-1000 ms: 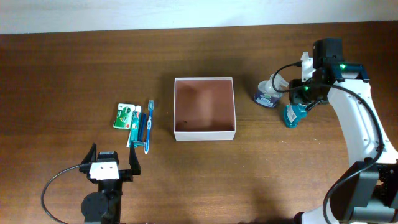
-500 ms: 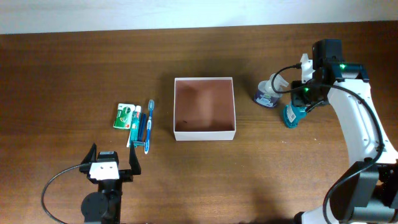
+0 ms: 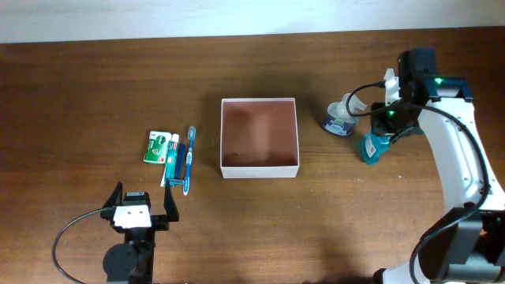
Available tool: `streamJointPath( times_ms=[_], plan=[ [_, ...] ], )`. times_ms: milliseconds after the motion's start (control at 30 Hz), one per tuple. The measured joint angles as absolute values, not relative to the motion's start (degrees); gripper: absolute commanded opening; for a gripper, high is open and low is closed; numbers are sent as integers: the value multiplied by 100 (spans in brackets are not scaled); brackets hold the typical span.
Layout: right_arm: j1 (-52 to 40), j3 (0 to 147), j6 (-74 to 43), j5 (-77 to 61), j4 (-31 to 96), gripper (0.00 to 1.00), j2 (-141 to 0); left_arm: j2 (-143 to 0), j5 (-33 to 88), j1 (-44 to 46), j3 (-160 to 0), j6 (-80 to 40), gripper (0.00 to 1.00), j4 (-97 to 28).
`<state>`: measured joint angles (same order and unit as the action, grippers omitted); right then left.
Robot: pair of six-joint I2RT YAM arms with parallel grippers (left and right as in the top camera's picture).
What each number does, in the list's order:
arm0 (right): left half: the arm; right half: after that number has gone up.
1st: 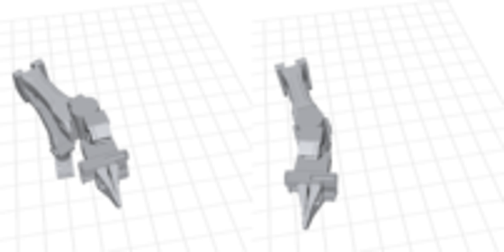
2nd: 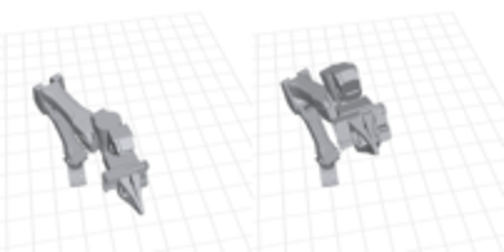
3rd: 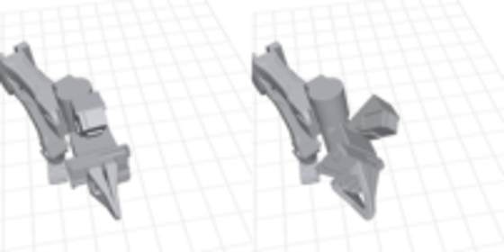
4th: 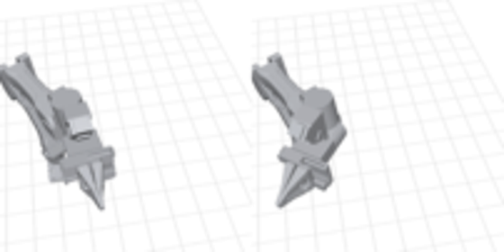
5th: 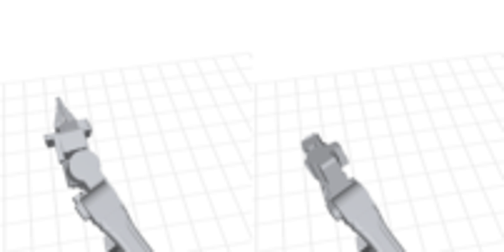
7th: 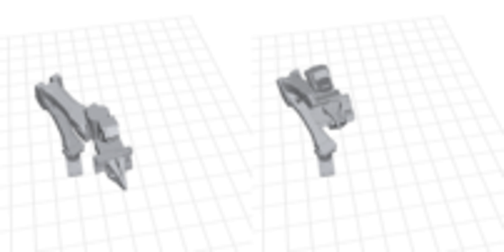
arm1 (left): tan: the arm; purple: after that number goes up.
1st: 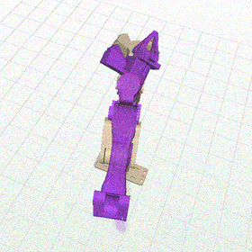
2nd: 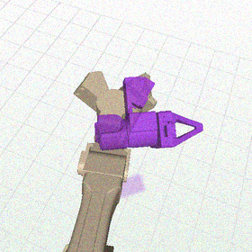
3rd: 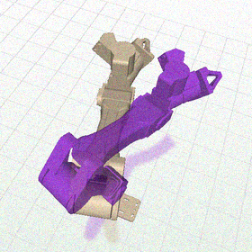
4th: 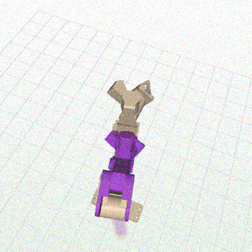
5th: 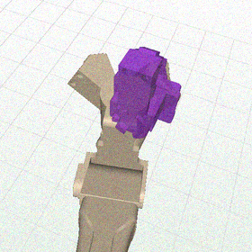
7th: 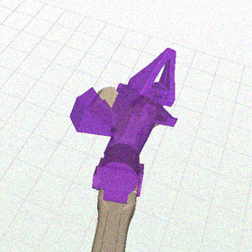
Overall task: Pack container
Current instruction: 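Lift the Listerine bottle and carry it left over the box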
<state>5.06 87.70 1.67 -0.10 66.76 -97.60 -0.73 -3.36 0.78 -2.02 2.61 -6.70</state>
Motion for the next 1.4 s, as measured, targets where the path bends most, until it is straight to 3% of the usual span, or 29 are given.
streamJointPath(
  times_ms=[400, 567, 967, 1400],
  plan=[
    [451, 10075, -364, -615, 8031, 20, -9244, -73, -336, 78, -202, 261, 99, -670],
    [-257, 10715, -685, -679, 8359, 20, -9231, -73, -336, 78, -202, 263, 99, -670],
    [-2270, 11059, -1522, -261, 7513, 20, -9251, -73, -336, 78, -202, 261, 99, -670],
    [-2460, 11065, -1649, -21, 6746, 20, -10022, -73, -336, 80, -202, 261, 99, -670]
  ],
)
